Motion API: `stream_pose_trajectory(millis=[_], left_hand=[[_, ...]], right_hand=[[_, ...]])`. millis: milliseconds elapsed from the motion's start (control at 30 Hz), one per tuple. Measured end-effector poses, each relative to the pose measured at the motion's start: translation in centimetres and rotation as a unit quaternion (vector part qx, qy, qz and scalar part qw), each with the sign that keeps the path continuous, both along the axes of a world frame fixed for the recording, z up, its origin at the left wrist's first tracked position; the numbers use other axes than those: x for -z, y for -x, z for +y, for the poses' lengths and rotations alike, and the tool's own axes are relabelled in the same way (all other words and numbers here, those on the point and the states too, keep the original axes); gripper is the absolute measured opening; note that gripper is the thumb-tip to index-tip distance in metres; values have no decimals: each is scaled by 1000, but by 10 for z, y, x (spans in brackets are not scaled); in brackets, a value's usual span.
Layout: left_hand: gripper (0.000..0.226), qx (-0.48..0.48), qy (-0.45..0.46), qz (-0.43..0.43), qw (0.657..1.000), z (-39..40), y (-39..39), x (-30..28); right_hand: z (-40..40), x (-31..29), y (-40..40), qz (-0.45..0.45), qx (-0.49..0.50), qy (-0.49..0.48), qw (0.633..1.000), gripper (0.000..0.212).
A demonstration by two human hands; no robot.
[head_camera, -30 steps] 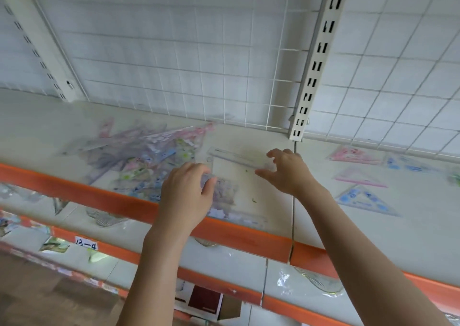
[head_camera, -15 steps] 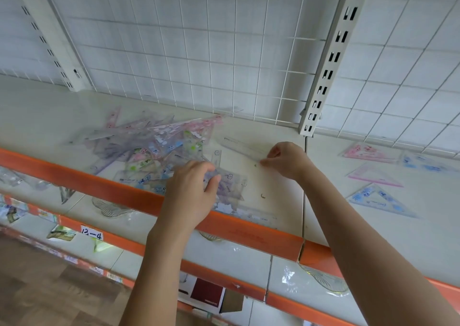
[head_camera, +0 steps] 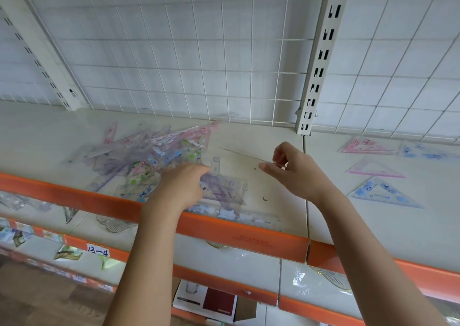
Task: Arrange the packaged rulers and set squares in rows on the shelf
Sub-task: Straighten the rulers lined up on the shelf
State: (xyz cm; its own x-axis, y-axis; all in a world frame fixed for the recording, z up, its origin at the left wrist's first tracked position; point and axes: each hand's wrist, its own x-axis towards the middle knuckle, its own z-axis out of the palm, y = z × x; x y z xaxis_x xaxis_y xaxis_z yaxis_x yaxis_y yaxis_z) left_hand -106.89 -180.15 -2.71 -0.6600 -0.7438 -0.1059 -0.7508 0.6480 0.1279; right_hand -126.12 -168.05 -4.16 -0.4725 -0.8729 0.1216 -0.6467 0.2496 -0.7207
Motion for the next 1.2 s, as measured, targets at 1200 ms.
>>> stream_pose_trajectory(millis=[1200], left_hand=[[41,164,-89,242,952,146,173,-17]], right_hand=[[224,-18,121,115,232,50,965,31]])
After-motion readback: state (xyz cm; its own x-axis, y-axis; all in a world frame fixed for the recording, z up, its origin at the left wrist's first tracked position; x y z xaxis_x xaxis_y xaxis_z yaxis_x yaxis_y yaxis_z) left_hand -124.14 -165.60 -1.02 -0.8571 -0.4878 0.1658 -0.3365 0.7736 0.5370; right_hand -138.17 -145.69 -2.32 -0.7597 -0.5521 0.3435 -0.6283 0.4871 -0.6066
